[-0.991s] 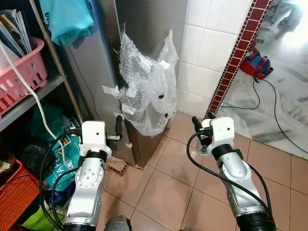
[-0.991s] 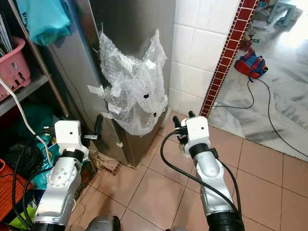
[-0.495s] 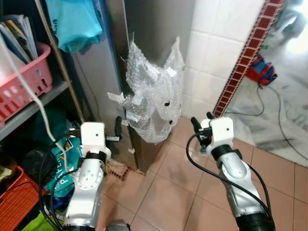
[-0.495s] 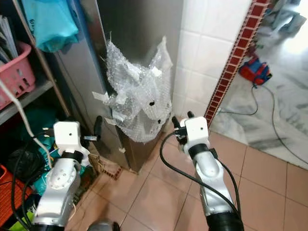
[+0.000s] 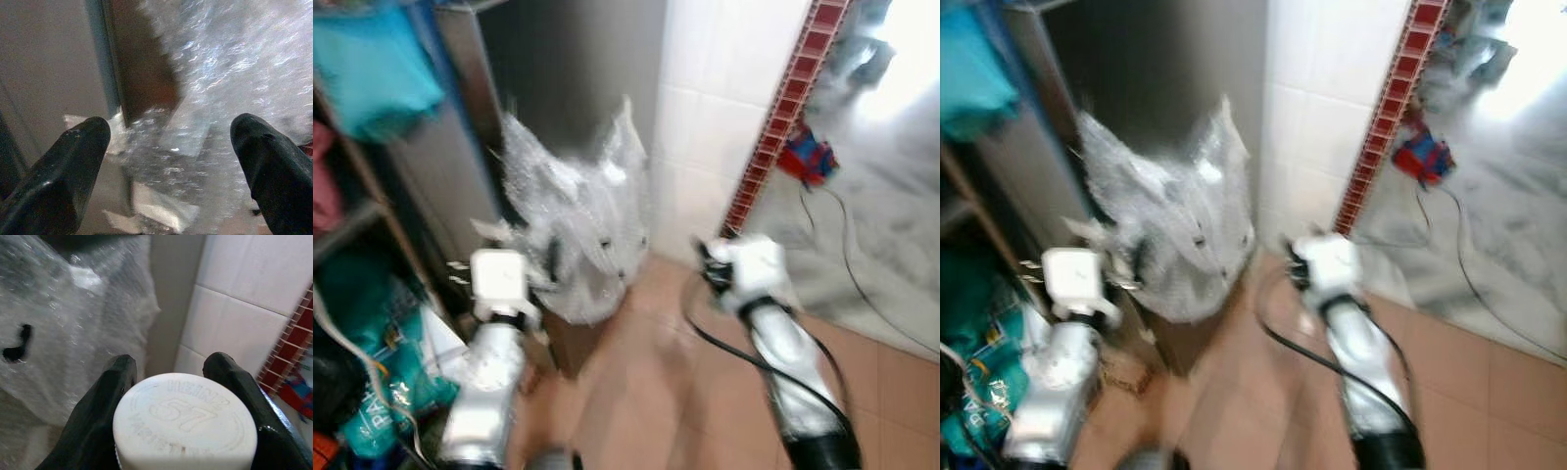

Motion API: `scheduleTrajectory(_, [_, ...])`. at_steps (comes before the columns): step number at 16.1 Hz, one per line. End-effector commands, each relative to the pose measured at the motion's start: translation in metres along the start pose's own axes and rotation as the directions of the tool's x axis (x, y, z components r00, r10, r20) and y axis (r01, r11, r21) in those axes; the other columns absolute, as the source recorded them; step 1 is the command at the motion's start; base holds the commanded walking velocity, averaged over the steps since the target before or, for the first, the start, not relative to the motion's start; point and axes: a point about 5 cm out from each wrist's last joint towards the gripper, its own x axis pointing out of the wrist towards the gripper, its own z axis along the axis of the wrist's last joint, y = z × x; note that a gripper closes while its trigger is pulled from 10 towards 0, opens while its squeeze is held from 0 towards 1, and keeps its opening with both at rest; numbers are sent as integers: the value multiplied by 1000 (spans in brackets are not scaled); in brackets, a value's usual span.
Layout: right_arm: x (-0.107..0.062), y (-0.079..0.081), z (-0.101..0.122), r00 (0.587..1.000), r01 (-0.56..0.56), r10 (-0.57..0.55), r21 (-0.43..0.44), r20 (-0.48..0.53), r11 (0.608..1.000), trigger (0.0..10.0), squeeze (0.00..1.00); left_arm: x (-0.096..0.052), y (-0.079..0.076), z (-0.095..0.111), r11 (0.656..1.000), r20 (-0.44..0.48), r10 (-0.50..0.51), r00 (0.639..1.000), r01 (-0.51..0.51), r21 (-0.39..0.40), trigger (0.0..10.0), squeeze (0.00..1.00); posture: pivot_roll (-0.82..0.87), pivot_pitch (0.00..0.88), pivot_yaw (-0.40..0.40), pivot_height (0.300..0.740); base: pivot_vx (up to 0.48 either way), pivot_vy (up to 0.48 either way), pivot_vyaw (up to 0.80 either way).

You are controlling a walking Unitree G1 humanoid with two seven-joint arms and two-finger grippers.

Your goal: Restocking fridge

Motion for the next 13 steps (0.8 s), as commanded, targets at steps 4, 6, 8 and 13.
scheduleTrajectory(4, [-5, -9, 1, 1000, 19, -18, -24, 7, 1000, 10000, 0, -1, 0, 2, 1000, 10, 16, 1000, -16, 8, 10000, 0, 38, 26, -20, 740, 0, 0, 0])
scheduleTrajectory(6, [-5, -8, 4, 1000, 19, -18, -25, 12, 1000, 10000, 0, 9, 8, 4, 999, 11, 33, 999, -33, 12, 10000, 0, 24, 42, -10, 740, 0, 0, 0])
scheduleTrajectory(8, [-8, -11, 5, 1000, 26, -25, -31, 13, 999, 10000, 0, 22, 19, 9, 998, 24, 62, 998, -63, 16, 10000, 0, 8, 57, -7, 740, 0, 0, 0])
scheduleTrajectory(13, [-19, -17, 4, 999, 42, -42, -43, -3, 998, 10000, 0, 58, 20, 21, 998, 30, 52, 998, -51, -30, 10000, 0, -26, 91, -7, 740, 0, 0, 0])
